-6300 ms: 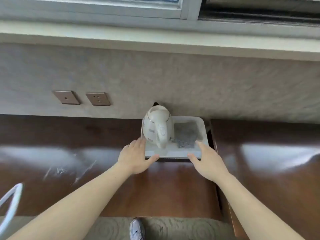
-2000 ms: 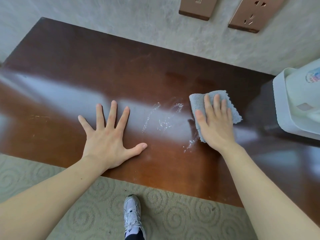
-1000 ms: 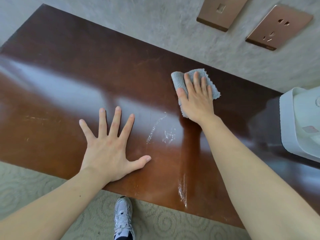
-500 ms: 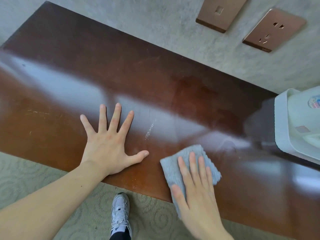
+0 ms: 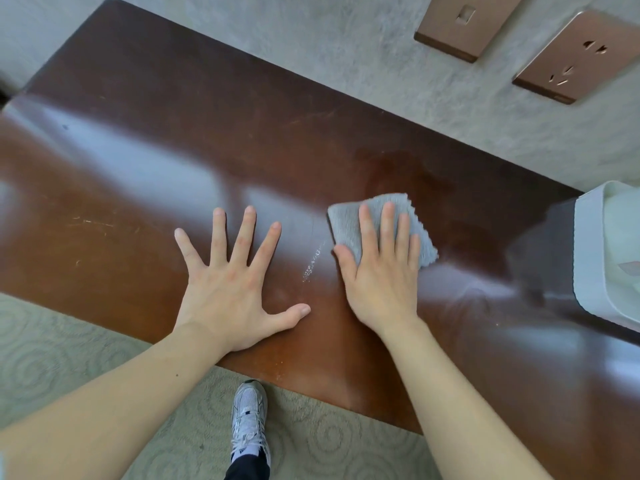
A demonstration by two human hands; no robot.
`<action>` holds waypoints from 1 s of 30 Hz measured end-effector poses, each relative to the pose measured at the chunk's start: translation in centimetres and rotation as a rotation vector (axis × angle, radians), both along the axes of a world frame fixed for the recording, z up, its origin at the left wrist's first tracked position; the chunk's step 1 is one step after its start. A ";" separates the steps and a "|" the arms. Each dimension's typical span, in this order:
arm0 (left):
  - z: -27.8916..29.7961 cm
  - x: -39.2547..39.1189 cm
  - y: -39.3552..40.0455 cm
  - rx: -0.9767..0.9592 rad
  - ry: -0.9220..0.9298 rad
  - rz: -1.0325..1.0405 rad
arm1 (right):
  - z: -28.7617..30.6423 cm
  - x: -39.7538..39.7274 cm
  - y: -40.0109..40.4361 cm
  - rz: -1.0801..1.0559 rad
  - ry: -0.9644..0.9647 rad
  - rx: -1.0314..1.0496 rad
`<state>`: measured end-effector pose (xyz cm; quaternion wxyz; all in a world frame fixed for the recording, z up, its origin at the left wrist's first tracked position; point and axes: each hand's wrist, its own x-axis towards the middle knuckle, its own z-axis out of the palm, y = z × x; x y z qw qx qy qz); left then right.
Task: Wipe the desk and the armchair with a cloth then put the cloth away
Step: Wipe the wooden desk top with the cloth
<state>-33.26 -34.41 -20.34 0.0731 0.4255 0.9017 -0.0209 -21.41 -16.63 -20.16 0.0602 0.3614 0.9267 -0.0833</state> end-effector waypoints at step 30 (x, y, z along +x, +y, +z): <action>0.3 -0.3 -0.2 0.014 -0.030 -0.031 | 0.5 5.0 -4.6 0.256 -0.022 -0.103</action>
